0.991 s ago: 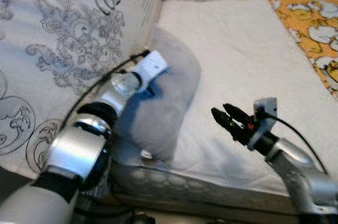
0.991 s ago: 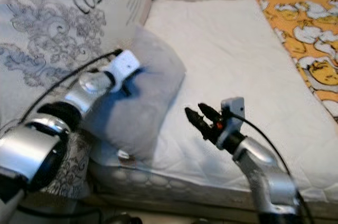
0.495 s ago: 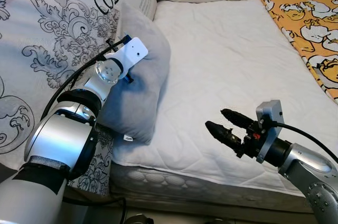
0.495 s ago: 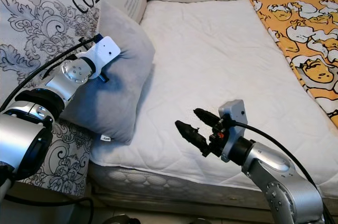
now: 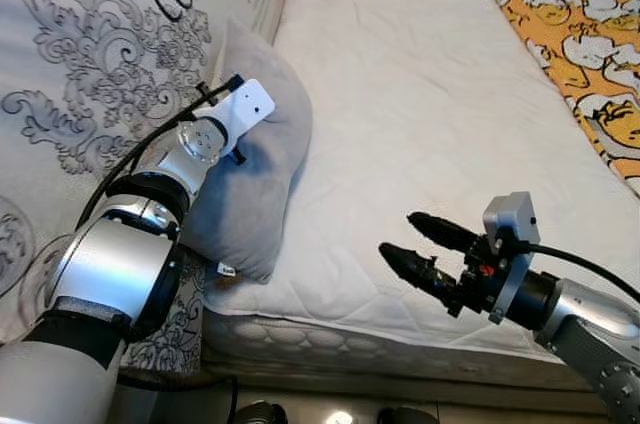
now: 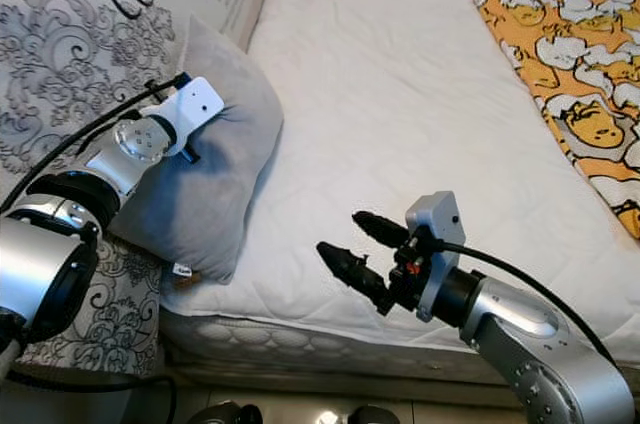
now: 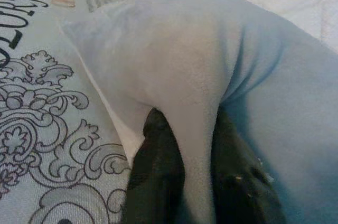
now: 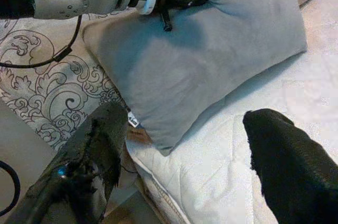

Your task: Clean up the room

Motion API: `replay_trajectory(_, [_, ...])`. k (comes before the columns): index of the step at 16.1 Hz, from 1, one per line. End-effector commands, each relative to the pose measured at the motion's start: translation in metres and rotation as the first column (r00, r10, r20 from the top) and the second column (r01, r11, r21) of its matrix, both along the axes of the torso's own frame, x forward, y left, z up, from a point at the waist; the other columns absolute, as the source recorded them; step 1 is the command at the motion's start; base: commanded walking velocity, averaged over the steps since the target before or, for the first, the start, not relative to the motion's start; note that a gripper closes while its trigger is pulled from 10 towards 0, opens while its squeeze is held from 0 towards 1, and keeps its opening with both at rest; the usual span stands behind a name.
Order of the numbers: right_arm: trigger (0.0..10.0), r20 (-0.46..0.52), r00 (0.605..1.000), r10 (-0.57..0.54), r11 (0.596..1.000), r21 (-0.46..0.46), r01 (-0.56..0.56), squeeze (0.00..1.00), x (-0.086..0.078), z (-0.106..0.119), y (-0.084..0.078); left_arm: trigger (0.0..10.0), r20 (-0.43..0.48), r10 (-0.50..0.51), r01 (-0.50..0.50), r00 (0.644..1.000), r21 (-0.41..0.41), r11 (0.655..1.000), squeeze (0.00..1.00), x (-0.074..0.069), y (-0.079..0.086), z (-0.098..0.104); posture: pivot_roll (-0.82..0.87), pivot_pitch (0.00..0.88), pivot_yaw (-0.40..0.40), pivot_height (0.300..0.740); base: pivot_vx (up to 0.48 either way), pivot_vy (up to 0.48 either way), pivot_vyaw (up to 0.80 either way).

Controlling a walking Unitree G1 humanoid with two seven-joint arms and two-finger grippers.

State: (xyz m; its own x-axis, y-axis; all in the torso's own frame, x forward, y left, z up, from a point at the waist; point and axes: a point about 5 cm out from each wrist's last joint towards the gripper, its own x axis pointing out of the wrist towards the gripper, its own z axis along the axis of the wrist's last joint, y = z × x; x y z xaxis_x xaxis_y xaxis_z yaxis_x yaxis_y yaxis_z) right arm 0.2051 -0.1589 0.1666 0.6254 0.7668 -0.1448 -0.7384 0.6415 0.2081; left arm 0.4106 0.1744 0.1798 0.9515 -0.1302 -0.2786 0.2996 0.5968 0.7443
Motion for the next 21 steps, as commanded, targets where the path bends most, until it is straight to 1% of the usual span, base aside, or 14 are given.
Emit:
replay_trajectory(1, [10.0, 0.001, 1.0, 0.012, 1.0, -0.016, -0.012, 0.0, -0.004, 0.002, 0.001, 10.0, 0.023, 0.035, -0.035, 0.999, -0.003, 0.999, 1.0, 0.001, 0.008, 0.005, -0.3, 0.104, 0.075, 0.74, 0.0, 0.0, 0.0])
replay_trajectory(4, [10.0, 0.002, 1.0, 0.019, 1.0, -0.024, -0.019, 0.0, -0.002, 0.0, 0.002, 10.0, 0.011, 0.049, -0.049, 0.999, -0.006, 0.999, 1.0, 0.0, 0.014, 0.003, -0.29, 0.085, 0.081, 0.74, 0.0, 0.0, 0.0])
replay_trajectory(6, [10.0, 0.039, 0.999, -0.024, 0.998, -0.052, 0.026, 0.0, 0.006, -0.004, 0.001, 10.0, -0.006, 0.094, -0.094, 0.996, -0.175, 0.98, 1.0, -0.002, 0.027, 0.004, -0.27, 0.038, 0.1, 0.74, 0.0, 0.0, 0.0])
replay_trajectory(7, [10.0, 0.032, 0.999, -0.024, 0.999, -0.047, 0.026, 0.0, 0.007, -0.005, 0.001, 10.0, -0.007, 0.096, -0.095, 0.995, -0.199, 0.975, 1.0, -0.003, 0.028, 0.005, -0.27, 0.038, 0.1, 0.74, 0.0, 0.0, 0.0])
replay_trajectory(8, [10.0, 0.038, 0.994, -0.1, 0.995, 0.001, 0.1, 0.0, 0.012, -0.008, -0.001, 10.0, 0.015, 0.091, -0.079, 0.996, -0.366, 0.927, 1.0, -0.002, 0.032, 0.013, -0.24, 0.0, 0.113, 0.74, 0.0, 0.0, 0.0])
replay_trajectory(9, [10.0, 0.038, 0.99, -0.137, 0.99, 0.031, 0.136, 0.0, 0.015, -0.009, -0.001, 10.0, 0.037, 0.073, -0.046, 0.997, -0.475, 0.879, 1.0, -0.001, 0.032, 0.021, -0.22, 0.0, 0.118, 0.74, 0.0, 0.0, 0.0])
replay_trajectory(11, [10.0, 0.063, 0.959, -0.277, 0.959, 0.075, 0.272, 0.0, 0.026, -0.012, -0.003, 10.0, 0.098, -0.022, 0.079, 0.995, -0.626, 0.776, 1.0, -0.001, 0.025, 0.035, -0.18, 0.0, 0.128, 0.74, 0.0, 0.0, 0.0])
replay_trajectory(12, [10.0, 0.078, 0.942, -0.327, 0.943, 0.094, 0.319, 0.0, 0.033, -0.014, -0.004, 10.0, 0.11, -0.078, 0.133, 0.991, -0.69, 0.712, 1.0, -0.001, 0.017, 0.037, -0.17, 0.0, 0.128, 0.74, 0.0, 0.0, 0.0])
replay_trajectory(14, [10.0, 0.073, 0.916, -0.395, 0.916, 0.101, 0.387, 0.0, 0.04, -0.019, -0.008, 10.0, 0.138, -0.174, 0.218, 0.975, -0.752, 0.622, 1.0, -0.005, 0.003, 0.033, -0.15, 0.0, 0.121, 0.74, 0.0, 0.0, 0.0])
replay_trajectory(16, [10.0, 0.055, 0.894, -0.446, 0.895, 0.062, 0.442, 0.0, 0.042, -0.026, -0.012, 10.0, 0.133, -0.189, 0.219, 0.973, -0.795, 0.566, 1.0, -0.01, -0.005, 0.022, -0.13, 0.0, 0.117, 0.74, 0.0, 0.0, 0.0])
replay_trajectory(17, [10.0, 0.008, 0.884, -0.468, 0.882, 0.063, 0.466, 0.0, 0.041, -0.032, -0.017, 10.0, 0.127, -0.177, 0.2, 0.976, -0.848, 0.491, 1.0, -0.018, -0.012, 0.014, -0.12, 0.0, 0.108, 0.74, 0.0, 0.0, 0.0])
replay_trajectory(19, [10.0, -0.062, 0.801, -0.596, 0.794, 0.102, 0.599, 0.0, 0.043, -0.039, -0.028, 10.0, 0.162, -0.139, 0.209, 0.977, -0.849, 0.484, 1.0, -0.043, -0.019, 0.003, -0.1, 0.0, 0.095, 0.74, 0.0, 0.0, 0.0])
replay_trajectory(20, [10.0, -0.049, 0.779, -0.625, 0.771, 0.114, 0.626, 0.0, 0.044, -0.04, -0.03, 10.0, 0.165, -0.118, 0.203, 0.979, -0.841, 0.501, 1.0, -0.048, -0.018, 0.001, -0.08, 0.0, 0.084, 0.74, 0.0, 0.0, 0.0])
replay_trajectory(21, [10.0, -0.014, 0.726, -0.688, 0.721, 0.106, 0.685, 0.0, 0.045, -0.041, -0.032, 10.0, 0.162, -0.079, 0.179, 0.984, -0.837, 0.516, 1.0, -0.059, -0.015, -0.005, -0.08, 0.0, 0.083, 0.74, 0.0, -0.24, 0.0])
